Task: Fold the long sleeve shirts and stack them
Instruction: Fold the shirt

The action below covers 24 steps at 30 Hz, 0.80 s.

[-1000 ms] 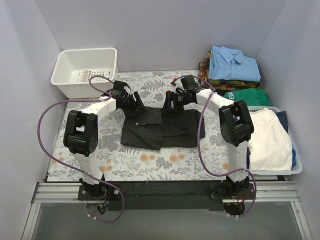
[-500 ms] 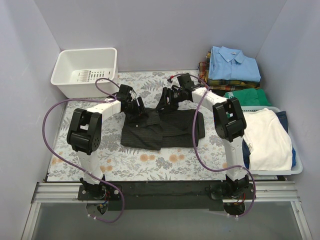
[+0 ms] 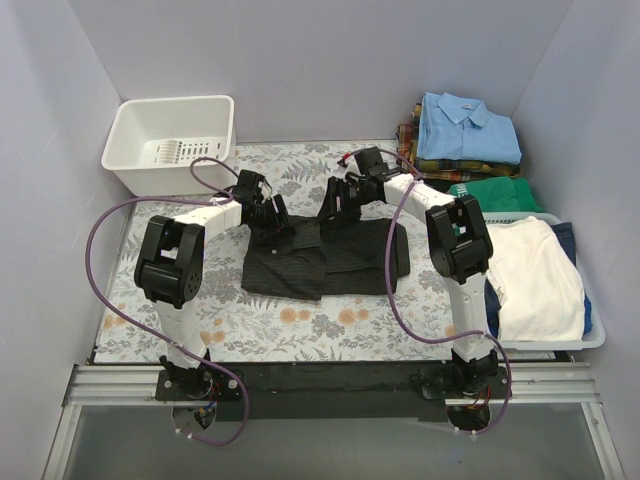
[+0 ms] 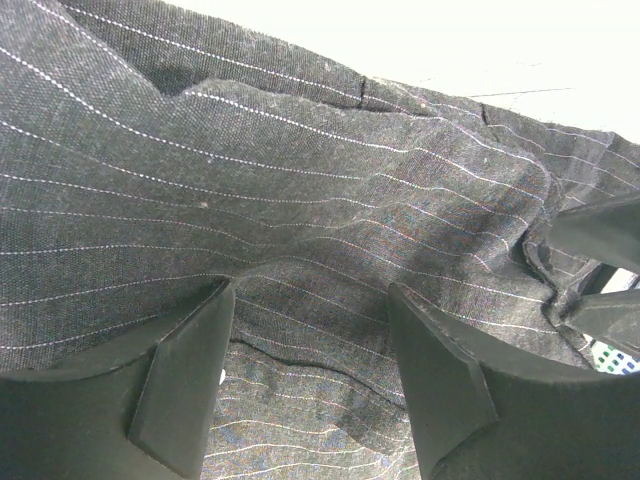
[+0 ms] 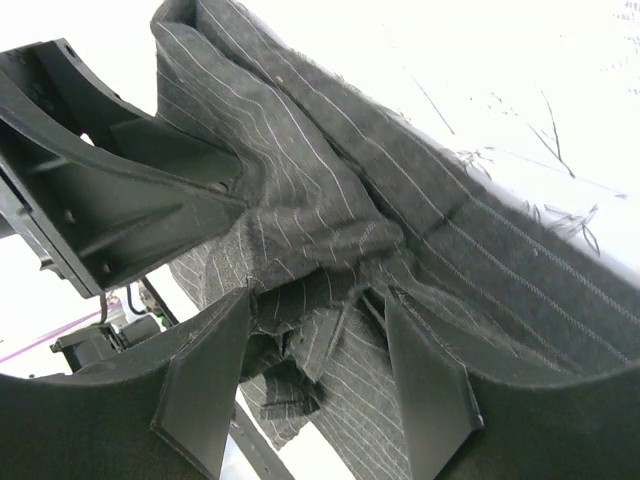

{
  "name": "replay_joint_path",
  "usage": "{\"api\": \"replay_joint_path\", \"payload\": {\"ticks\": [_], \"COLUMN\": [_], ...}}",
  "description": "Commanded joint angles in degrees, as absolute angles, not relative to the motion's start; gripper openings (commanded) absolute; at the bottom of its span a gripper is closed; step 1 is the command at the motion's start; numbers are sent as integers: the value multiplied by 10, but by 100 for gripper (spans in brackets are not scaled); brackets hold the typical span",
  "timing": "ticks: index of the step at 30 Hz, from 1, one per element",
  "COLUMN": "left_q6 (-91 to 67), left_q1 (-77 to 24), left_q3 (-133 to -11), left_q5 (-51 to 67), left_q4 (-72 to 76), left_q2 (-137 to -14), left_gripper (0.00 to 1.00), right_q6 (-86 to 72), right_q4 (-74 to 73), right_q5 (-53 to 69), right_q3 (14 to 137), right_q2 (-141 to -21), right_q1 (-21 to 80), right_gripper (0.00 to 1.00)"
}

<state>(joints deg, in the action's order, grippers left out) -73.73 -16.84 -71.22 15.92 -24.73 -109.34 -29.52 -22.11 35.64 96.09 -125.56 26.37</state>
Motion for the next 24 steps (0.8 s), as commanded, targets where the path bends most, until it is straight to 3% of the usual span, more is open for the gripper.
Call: {"api": "replay_joint_path", "payload": {"ticks": [1, 11, 20, 24], "left_q6": [-723, -710, -708, -709], "left_q1": [-169, -169, -169, -169], "left_q3": [-684, -693, -695, -698], "left_q5": [133, 141, 154, 156], "left_q4": [-273, -270, -260, -255], "left_q2": [-1117, -1118, -1116, -1109], "left_gripper": [63, 64, 64, 64], "right_q6": [-291, -351, -467, -444], "right_q4": [-210, -135, 124, 125], "right_q5": [386, 495, 619, 586], "right_q3": [1012, 1080, 1009, 974], "right_q2": [-1280, -1328, -1282, -1245], "right_q1": [264, 274, 287, 281], "right_gripper": [65, 65, 64, 62]}}
